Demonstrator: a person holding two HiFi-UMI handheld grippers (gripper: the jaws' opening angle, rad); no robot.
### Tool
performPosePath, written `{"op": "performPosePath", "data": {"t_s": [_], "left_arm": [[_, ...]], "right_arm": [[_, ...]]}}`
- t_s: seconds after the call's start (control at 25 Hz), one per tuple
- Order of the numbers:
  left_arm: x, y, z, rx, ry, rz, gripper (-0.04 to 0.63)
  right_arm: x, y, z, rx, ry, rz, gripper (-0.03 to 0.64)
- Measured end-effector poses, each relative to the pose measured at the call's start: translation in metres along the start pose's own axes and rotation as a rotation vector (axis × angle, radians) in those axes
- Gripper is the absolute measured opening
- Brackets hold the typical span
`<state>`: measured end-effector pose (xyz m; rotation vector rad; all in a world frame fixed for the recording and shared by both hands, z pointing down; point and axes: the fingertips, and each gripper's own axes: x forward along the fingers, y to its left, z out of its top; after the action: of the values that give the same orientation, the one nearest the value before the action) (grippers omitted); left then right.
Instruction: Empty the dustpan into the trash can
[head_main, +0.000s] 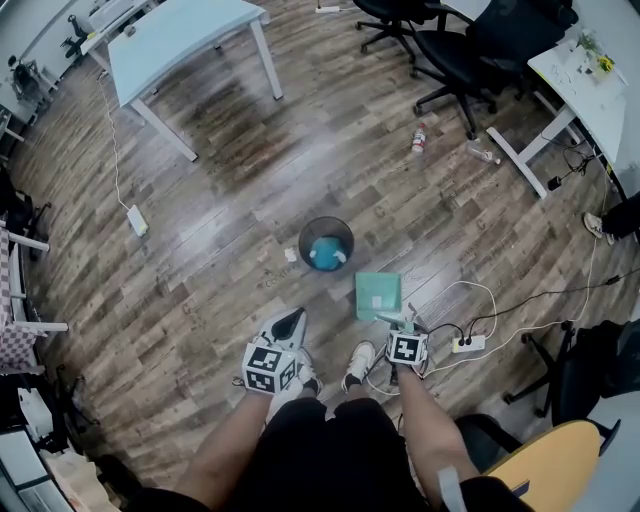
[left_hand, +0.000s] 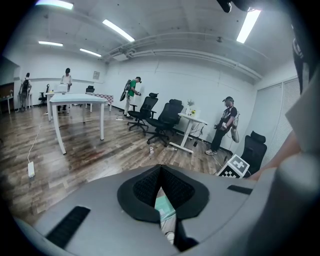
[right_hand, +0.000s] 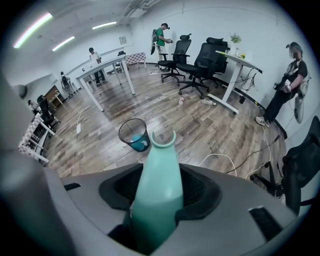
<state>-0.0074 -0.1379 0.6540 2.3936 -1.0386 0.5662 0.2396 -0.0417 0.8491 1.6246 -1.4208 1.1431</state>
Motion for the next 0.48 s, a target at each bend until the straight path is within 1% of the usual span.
{"op": "performPosePath", "data": {"t_s": [0.08, 0.12, 0.28, 0.48], "left_arm": [[0.0, 0.0, 0.004, -0.001, -0.009, -0.006, 0.012], [0.0, -0.001, 0.006, 0.0, -0.014, -0.009, 0.012], [-0.001, -0.005, 0.01, 0.005, -0.025, -0.023, 0.012], [-0.002, -0.012, 0.016, 0.014, -0.042, -0.045, 0.012]], "right_arm": [[-0.002, 0.004, 0.003, -0.015, -0.035, 0.022, 0.254], [-0.004, 0.004, 0.005, -0.024, -0.056, 0.028, 0.272], [-0.026, 0.007, 0.023, -0.044, -0.143, 0.037, 0.295], [-0.079, 0.014, 0.069, -0.068, -0.322, 0.048, 0.298]]}}
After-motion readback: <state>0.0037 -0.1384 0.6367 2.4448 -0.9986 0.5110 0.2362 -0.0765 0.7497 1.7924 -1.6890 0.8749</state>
